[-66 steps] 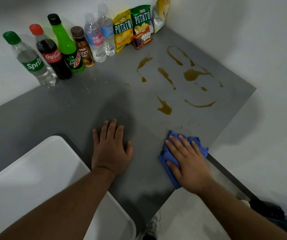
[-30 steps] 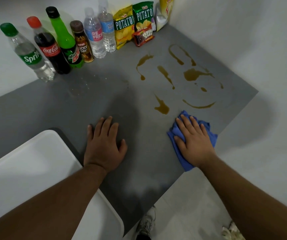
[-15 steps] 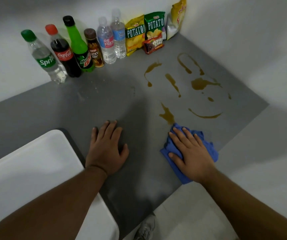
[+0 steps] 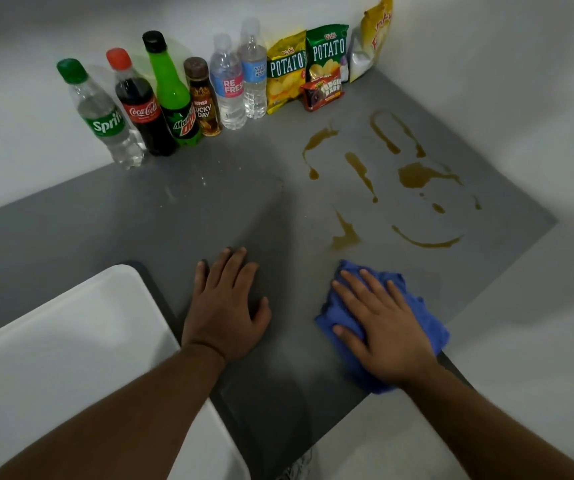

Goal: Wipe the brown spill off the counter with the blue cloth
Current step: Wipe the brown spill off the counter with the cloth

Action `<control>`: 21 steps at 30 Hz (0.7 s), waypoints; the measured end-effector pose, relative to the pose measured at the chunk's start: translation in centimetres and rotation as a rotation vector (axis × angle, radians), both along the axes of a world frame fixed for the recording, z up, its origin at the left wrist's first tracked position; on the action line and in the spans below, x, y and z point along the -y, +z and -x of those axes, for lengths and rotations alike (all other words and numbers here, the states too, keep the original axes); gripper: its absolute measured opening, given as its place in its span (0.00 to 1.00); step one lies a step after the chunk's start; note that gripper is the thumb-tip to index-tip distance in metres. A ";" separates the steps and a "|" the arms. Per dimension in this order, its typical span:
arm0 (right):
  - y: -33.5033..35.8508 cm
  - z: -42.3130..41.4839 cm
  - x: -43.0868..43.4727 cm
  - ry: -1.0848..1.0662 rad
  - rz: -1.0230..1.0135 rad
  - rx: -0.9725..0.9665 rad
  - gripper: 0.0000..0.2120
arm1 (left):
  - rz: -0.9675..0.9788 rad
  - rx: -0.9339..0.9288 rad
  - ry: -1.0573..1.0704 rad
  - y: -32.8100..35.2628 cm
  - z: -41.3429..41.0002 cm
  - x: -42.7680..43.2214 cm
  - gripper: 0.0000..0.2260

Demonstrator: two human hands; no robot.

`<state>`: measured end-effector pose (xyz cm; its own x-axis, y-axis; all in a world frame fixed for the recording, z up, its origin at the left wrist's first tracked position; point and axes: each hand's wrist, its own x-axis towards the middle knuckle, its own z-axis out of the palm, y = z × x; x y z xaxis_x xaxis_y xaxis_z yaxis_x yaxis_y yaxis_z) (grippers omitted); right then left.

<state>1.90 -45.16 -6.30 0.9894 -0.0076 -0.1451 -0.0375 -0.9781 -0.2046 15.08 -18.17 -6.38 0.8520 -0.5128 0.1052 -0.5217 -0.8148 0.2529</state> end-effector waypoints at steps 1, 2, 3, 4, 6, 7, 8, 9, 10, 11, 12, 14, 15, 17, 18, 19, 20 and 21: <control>0.2 0.1 1.1 -0.059 0.006 -0.003 0.33 | 0.000 0.003 0.003 0.0 0.0 0.0 0.27; 0.3 -0.1 2.0 -0.115 0.017 -0.009 0.33 | -0.001 0.007 0.006 0.0 0.0 0.0 0.27; 0.3 -0.6 2.4 -0.157 0.031 -0.016 0.33 | -0.004 0.010 0.008 -0.1 0.0 0.0 0.27; 0.3 -1.3 2.4 -0.190 0.048 -0.022 0.34 | -0.007 0.010 0.007 -0.2 0.0 0.0 0.27; 0.2 -3.3 1.5 -0.265 0.072 -0.030 0.34 | -0.017 0.007 0.003 -0.4 0.0 0.0 0.27; 0.2 -4.4 0.8 -0.305 0.074 -0.033 0.35 | -0.023 0.009 0.003 -0.5 0.0 0.0 0.27; 0.2 -5.2 0.1 -0.329 0.069 -0.035 0.36 | -0.027 0.011 0.002 -0.6 -0.1 0.0 0.27; 0.3 -5.6 -0.6 -0.326 0.059 -0.032 0.36 | -0.029 0.012 0.000 -0.7 -0.1 0.0 0.27; 0.4 -5.5 -1.0 -0.294 0.041 -0.023 0.36 | -0.031 0.013 -0.002 -0.8 -0.2 0.0 0.27; 0.4 -4.8 -1.2 -0.245 0.017 -0.012 0.36 | -0.032 0.015 -0.005 -1.0 -0.2 -0.1 0.27; 0.4 -3.9 -1.0 -0.197 -0.003 0.002 0.35 | -0.031 0.018 -0.007 -1.0 -0.3 -0.1 0.28; 0.3 -1.9 -0.1 -0.162 0.009 0.010 0.36 | -0.027 0.022 -0.010 -1.1 -0.3 -0.2 0.28; 0.3 -1.3 0.4 -0.181 0.036 0.002 0.37 | -0.025 0.025 -0.009 -1.1 -0.3 -0.2 0.28; 0.2 -1.8 1.0 -0.234 0.081 -0.017 0.39 | -0.025 0.029 -0.006 -1.0 -0.3 -0.1 0.28; 0.1 -2.8 0.9 -0.264 0.091 -0.026 0.39 | -0.023 0.029 -0.006 -1.0 -0.3 0.0 0.28; 0.1 -4.0 0.7 -0.299 0.099 -0.033 0.40 | -0.019 0.028 -0.006 -0.9 -0.3 0.0 0.27; 0.1 -5.5 0.3 -0.336 0.100 -0.034 0.40 | -0.016 0.024 -0.003 -0.8 -0.3 -0.1 0.27; 0.1 -7.0 -0.2 -0.372 0.096 -0.032 0.40 | -0.018 0.018 -0.001 -0.7 -0.4 -0.1 0.27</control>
